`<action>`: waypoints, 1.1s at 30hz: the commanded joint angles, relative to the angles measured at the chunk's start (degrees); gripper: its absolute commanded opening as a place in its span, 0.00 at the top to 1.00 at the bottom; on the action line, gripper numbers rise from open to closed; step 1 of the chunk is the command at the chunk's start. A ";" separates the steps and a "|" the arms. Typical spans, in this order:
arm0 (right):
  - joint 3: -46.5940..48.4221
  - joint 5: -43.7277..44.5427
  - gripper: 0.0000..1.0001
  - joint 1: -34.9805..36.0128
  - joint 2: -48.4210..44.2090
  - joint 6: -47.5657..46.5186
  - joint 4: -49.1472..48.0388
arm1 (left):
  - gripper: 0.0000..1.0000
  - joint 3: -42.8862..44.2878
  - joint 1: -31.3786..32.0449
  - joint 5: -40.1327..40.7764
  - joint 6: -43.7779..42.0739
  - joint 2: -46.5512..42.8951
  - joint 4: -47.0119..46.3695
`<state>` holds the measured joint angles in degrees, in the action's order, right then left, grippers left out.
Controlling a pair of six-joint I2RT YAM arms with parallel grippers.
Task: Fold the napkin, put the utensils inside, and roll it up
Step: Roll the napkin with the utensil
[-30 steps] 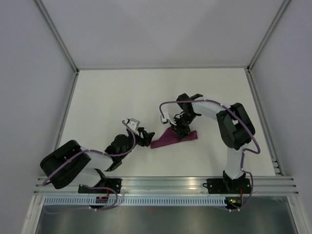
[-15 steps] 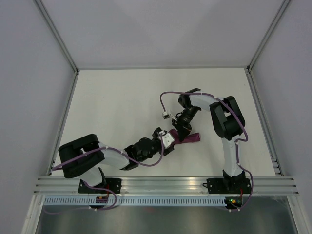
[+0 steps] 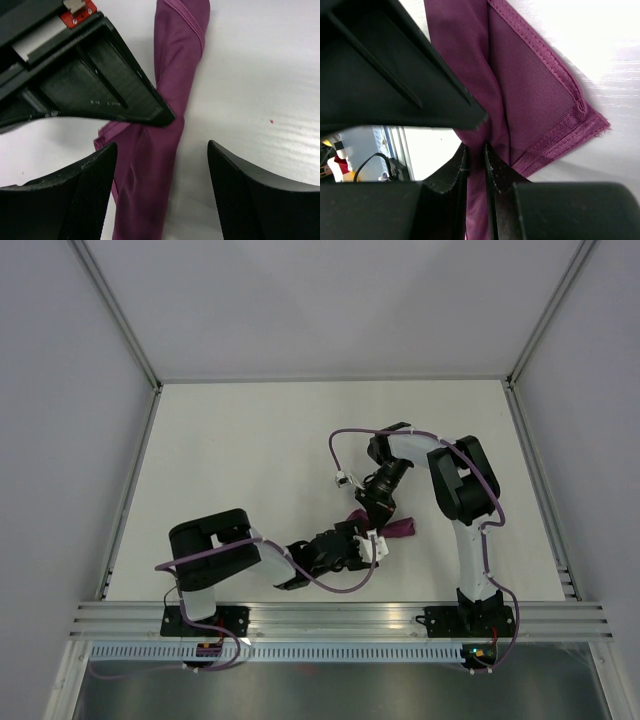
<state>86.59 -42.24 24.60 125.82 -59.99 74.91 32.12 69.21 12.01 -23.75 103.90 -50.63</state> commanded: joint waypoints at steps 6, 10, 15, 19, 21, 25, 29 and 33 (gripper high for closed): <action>-0.01 9.46 0.99 -0.52 4.43 -3.03 -7.41 | 0.41 4.44 0.22 1.35 -2.62 4.21 3.51; 0.69 9.02 0.99 -0.52 4.87 -3.03 -6.80 | 0.65 4.53 0.22 0.21 -1.04 4.47 5.10; 0.95 8.40 0.96 -0.78 4.44 -2.86 -6.45 | 0.85 4.88 -0.04 -1.37 1.68 4.47 7.73; 1.48 6.03 0.74 -2.10 1.54 -2.68 -6.45 | 0.98 5.06 -0.74 -4.97 8.62 4.21 9.06; 1.92 4.63 0.64 -3.15 -1.18 -2.68 -6.19 | 0.98 4.36 -1.27 -6.03 12.04 4.30 8.53; 1.83 2.16 0.56 -5.96 -8.11 -1.89 -7.58 | 0.98 3.13 -3.20 -11.73 17.49 4.38 8.62; -0.45 0.06 0.54 -9.47 -14.71 1.79 -12.50 | 0.98 2.51 -5.83 -17.63 21.63 4.65 10.11; -8.77 -0.74 0.54 -13.34 -22.97 4.95 -21.19 | 0.98 2.25 -9.44 -22.90 27.07 4.82 11.60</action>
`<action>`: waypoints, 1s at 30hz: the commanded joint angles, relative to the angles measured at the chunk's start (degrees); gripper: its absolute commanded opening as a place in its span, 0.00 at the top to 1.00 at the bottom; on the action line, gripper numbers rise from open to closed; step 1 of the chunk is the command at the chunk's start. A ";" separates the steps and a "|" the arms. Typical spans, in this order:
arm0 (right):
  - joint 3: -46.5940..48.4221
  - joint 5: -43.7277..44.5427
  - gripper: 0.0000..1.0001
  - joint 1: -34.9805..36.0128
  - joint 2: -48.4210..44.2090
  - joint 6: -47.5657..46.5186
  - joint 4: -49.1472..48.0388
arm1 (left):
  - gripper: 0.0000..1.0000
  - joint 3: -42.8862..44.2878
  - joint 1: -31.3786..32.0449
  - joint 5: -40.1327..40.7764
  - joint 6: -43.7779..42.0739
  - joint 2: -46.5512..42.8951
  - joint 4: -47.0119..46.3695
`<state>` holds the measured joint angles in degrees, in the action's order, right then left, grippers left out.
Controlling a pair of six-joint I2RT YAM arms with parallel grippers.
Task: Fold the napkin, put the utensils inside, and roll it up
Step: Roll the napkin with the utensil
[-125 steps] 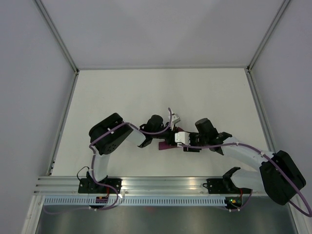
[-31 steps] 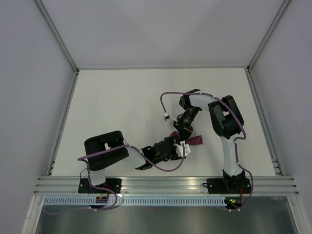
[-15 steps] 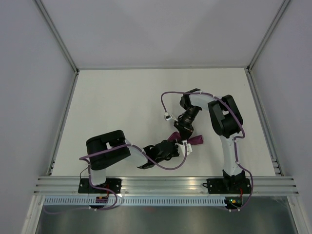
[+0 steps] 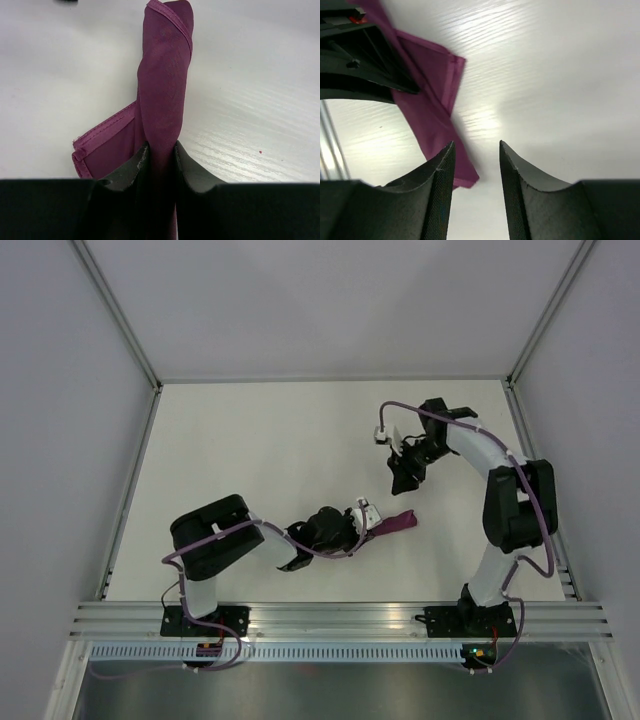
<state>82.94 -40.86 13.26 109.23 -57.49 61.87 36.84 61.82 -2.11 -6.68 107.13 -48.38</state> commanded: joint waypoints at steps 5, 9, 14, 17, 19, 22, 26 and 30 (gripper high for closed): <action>-19.28 0.96 0.49 -3.59 -21.49 2.48 -23.35 | 0.98 -1.86 -7.58 -16.78 14.05 1.76 12.08; -28.42 1.13 0.44 -3.24 -29.06 -0.07 -27.93 | 0.98 1.30 -10.40 -23.01 15.81 3.87 18.04; -34.06 1.40 0.43 0.36 -34.07 -2.18 -29.43 | 0.98 6.22 -12.60 -28.29 17.92 7.99 25.08; -43.10 5.53 0.42 5.36 -38.90 -1.13 -35.23 | 0.98 7.63 -13.66 -30.23 18.72 9.23 27.28; -46.71 10.87 0.41 10.72 -42.16 -0.51 -41.11 | 0.98 8.77 -14.01 -31.20 18.81 10.02 28.60; -50.94 14.58 0.39 14.78 -44.19 0.10 -45.86 | 0.98 9.83 -14.54 -32.43 19.24 11.43 30.62; -53.57 17.30 0.39 16.80 -44.19 0.36 -50.60 | 0.98 10.27 -15.15 -35.24 20.47 12.84 30.89; -55.78 20.03 0.37 19.52 -44.37 0.19 -53.95 | 0.98 12.20 -16.12 -38.04 21.27 15.46 34.13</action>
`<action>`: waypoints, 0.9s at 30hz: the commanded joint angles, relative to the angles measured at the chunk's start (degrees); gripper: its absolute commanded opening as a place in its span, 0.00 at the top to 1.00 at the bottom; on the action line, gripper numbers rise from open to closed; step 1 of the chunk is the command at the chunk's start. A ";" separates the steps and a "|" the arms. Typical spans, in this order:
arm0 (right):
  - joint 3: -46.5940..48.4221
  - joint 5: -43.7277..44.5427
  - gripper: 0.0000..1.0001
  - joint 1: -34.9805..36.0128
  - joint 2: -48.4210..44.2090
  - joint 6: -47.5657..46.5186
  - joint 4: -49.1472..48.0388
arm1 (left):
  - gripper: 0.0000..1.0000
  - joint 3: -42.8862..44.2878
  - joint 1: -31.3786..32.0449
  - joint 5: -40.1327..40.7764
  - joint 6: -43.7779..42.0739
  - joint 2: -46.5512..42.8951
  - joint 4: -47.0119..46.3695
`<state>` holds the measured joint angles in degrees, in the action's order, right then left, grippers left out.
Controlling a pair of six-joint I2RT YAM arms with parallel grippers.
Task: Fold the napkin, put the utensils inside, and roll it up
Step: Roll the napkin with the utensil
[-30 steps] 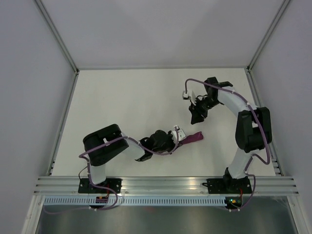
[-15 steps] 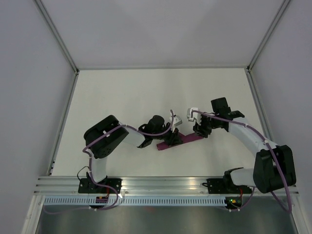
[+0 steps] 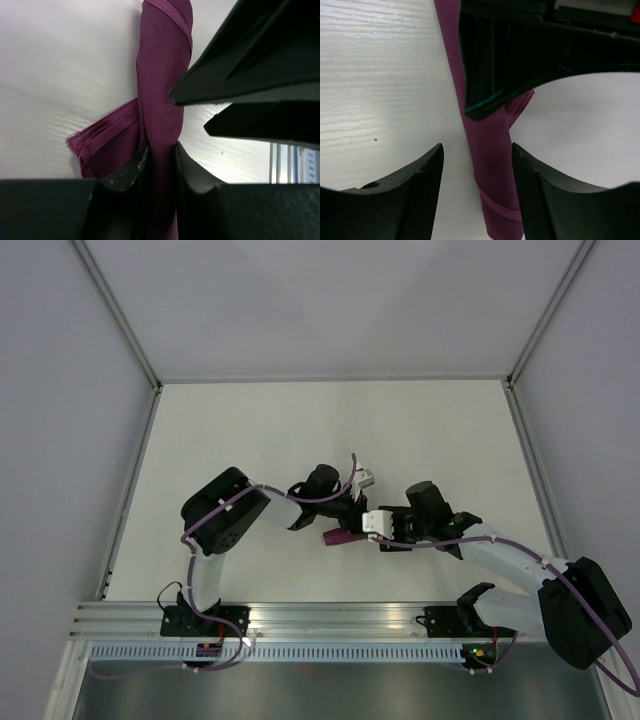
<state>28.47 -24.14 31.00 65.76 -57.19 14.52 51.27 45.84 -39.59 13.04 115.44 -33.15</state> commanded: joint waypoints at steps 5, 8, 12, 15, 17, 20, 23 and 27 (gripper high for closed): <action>-2.45 5.42 0.37 4.41 -0.10 0.15 -7.93 | 0.98 -0.11 -1.37 -3.11 2.17 9.37 21.89; -2.19 5.77 0.37 5.38 0.60 0.50 -8.11 | 0.98 -0.20 -1.64 -4.26 2.17 9.54 21.98; -1.92 6.47 0.37 6.17 3.67 -0.46 -8.02 | 0.98 0.32 -1.99 -4.96 1.82 9.46 23.47; -2.10 7.09 0.39 6.17 4.99 -1.69 -8.02 | 0.98 0.94 -2.51 -6.02 1.55 9.19 24.53; -2.36 7.35 0.39 6.17 5.61 -2.40 -8.28 | 0.97 1.20 -2.69 -6.55 1.12 9.19 25.41; -2.54 7.62 0.42 6.26 6.31 -2.84 -8.63 | 0.96 1.99 -2.95 -6.99 0.41 9.37 26.46; -2.37 8.14 0.52 6.17 7.89 -3.19 -8.29 | 0.89 2.35 -3.04 -7.87 0.06 9.19 27.08; -2.19 8.23 0.75 6.17 9.30 -3.89 -6.88 | 0.68 1.91 -3.22 -6.12 0.06 7.09 26.91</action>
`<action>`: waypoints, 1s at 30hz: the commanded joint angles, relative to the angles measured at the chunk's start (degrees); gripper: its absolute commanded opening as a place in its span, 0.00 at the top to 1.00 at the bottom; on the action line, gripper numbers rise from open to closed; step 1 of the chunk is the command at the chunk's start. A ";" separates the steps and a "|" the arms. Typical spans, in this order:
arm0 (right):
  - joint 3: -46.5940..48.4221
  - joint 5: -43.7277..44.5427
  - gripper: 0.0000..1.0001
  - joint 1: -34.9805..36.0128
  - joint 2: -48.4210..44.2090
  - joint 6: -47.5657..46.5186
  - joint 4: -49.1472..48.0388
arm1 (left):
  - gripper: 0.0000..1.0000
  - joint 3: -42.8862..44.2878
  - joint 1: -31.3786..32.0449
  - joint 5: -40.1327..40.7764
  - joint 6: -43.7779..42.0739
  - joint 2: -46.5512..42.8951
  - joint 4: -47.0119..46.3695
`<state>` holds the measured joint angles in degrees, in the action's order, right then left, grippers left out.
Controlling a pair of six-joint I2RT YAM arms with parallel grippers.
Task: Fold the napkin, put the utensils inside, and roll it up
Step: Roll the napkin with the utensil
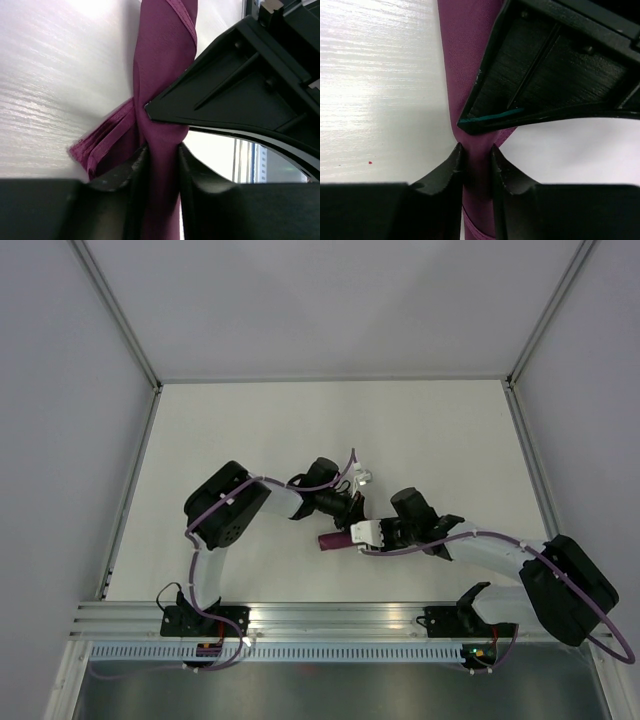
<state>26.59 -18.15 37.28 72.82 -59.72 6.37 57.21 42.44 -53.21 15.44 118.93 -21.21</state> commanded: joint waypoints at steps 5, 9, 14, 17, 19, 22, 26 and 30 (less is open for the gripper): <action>2.76 1.02 0.84 -0.10 4.43 -2.94 7.67 | 0.57 -6.40 -0.07 15.99 -0.59 -3.08 11.38; 4.96 0.14 0.84 -0.10 6.55 -4.08 11.82 | 0.51 -10.09 -0.60 22.00 1.96 -9.76 5.58; 7.33 -0.22 0.85 -0.19 8.74 -4.70 15.33 | 0.42 -12.82 -0.86 32.61 3.02 -15.74 3.03; 8.83 -0.48 0.85 -0.19 10.06 -5.14 17.43 | 0.42 -16.68 -0.95 42.87 3.89 -20.48 -1.17; 10.66 -0.92 0.85 -0.28 11.11 -5.58 19.20 | 0.41 -21.33 -1.04 47.83 4.86 -25.14 -4.61; 13.47 -1.45 0.85 -0.54 13.66 -6.54 22.54 | 0.34 -28.71 -1.13 58.28 6.00 -32.34 -11.73; 16.82 -2.23 0.85 -1.33 17.87 -7.33 26.31 | 0.30 -36.54 -1.04 64.80 4.69 -40.08 -19.29; 20.86 -3.55 0.85 -2.47 21.57 -7.95 29.65 | 0.26 -42.68 0.36 66.21 0.14 -45.54 -25.00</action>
<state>47.07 -21.71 35.68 89.36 -66.32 27.05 17.82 41.58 7.09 18.48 76.97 -36.14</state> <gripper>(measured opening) 0.244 0.729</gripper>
